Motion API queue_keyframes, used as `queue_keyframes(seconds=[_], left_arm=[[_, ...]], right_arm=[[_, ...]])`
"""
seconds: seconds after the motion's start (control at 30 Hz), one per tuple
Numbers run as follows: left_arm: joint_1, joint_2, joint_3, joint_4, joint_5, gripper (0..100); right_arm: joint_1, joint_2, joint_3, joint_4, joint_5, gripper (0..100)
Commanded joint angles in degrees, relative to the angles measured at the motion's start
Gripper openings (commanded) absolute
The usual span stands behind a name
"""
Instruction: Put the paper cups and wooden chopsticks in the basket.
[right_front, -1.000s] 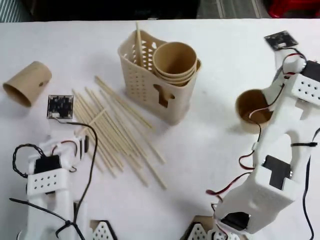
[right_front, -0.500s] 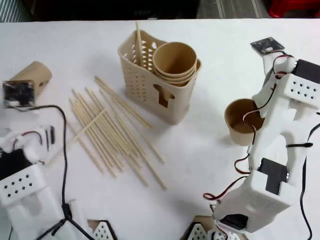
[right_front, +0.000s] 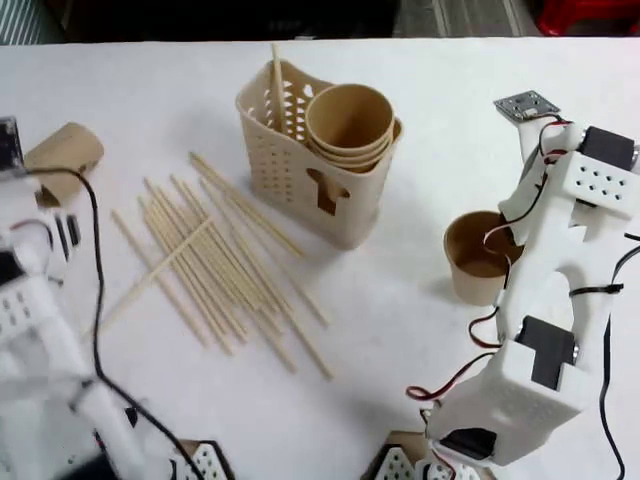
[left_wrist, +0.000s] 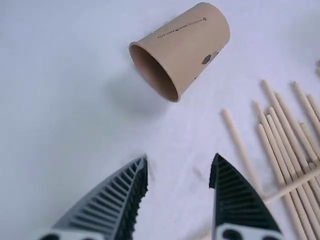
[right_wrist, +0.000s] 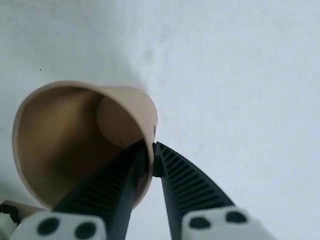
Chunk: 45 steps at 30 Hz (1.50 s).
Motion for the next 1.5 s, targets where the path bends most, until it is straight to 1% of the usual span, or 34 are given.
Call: queue_keyframes(seconds=[0.0, 0.13, 0.23, 0.33, 0.5, 0.7, 0.73, 0.9, 1.07, 1.2, 1.27, 1.37, 1.47], left_arm=[[-0.57, 19.91, -15.38, -1.14, 5.27, 21], [-0.31, 34.42, -26.11, -1.14, 12.04, 21], [-0.57, 41.89, -32.97, -1.14, 15.82, 21], [-0.31, 47.43, -38.07, -1.23, 17.14, 21], [1.45, 54.64, -45.27, -1.58, 21.36, 21], [5.93, 60.88, -52.31, -1.32, 21.1, 20], [6.55, 61.32, -53.01, -1.14, 21.1, 18], [9.1, 61.23, -55.56, -0.88, 21.1, 3], [11.12, 61.23, -60.13, 5.8, 20.75, 2], [12.0, 61.23, -66.29, 12.66, 17.32, 2], [12.26, 61.23, -70.77, 17.49, 15.74, 2], [12.62, 61.23, -79.47, 25.85, 10.99, 2], [14.46, 61.23, -89.76, 34.2, 5.19, 2]], right_arm=[[-0.13, -3.03, -0.35, -0.48, -0.18, 1.9], [-0.31, -2.95, -0.35, -0.48, -0.18, 1.9], [-0.31, -2.51, -0.35, -0.48, -0.18, 1.9], [-0.31, -2.51, -0.35, -0.48, -0.09, 1.9], [-0.31, -2.51, -0.35, -0.48, -0.09, 1.9], [-0.31, -2.51, -0.26, -0.4, -0.09, 1.9], [-0.31, -2.51, -0.26, -0.4, -0.09, 1.9], [-0.04, -2.51, -0.26, -0.4, -0.09, 1.9], [-0.04, -2.51, -0.26, -0.13, -0.09, 1.9], [-0.13, -2.51, -0.26, -0.22, -0.09, 1.9], [0.04, -2.51, -0.26, -0.4, -0.09, 1.9], [0.13, -2.42, -0.26, -0.4, -0.09, 1.9], [0.13, -2.51, 0.62, -0.48, -0.09, 1.9]])
